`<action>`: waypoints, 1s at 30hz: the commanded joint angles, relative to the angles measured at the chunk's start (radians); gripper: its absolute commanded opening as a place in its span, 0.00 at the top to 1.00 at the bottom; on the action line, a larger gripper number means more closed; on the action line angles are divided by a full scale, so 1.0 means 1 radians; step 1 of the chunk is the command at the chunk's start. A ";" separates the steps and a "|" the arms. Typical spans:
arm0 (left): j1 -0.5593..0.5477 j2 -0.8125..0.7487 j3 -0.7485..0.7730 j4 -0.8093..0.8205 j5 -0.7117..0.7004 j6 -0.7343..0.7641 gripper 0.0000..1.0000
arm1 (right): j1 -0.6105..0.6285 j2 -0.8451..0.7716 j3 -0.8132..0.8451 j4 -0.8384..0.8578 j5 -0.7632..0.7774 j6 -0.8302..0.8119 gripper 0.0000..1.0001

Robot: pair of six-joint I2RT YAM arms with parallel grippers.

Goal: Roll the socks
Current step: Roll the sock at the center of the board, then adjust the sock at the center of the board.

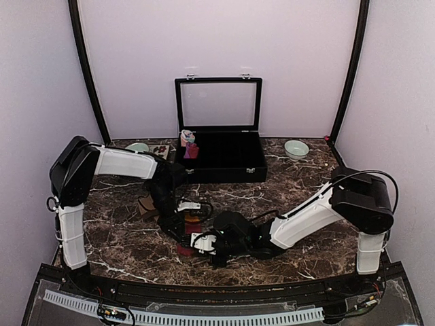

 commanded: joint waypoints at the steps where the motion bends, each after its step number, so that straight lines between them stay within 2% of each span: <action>1: 0.037 -0.048 -0.011 0.048 -0.131 -0.032 0.63 | 0.008 0.068 -0.060 -0.192 -0.046 0.061 1.00; 9: 0.071 -0.053 0.014 0.055 -0.123 -0.041 0.63 | 0.004 0.069 -0.085 -0.241 -0.039 0.150 1.00; 20: 0.026 0.040 0.127 0.150 -0.118 -0.110 0.63 | -0.001 -0.022 -0.180 -0.296 -0.029 0.237 1.00; 25: 0.008 0.037 0.132 0.129 -0.137 -0.098 0.64 | 0.000 -0.023 -0.161 -0.360 -0.024 0.257 1.00; 30: 0.008 -0.008 0.064 0.162 -0.138 -0.099 0.64 | -0.001 0.034 -0.081 -0.440 -0.042 0.255 1.00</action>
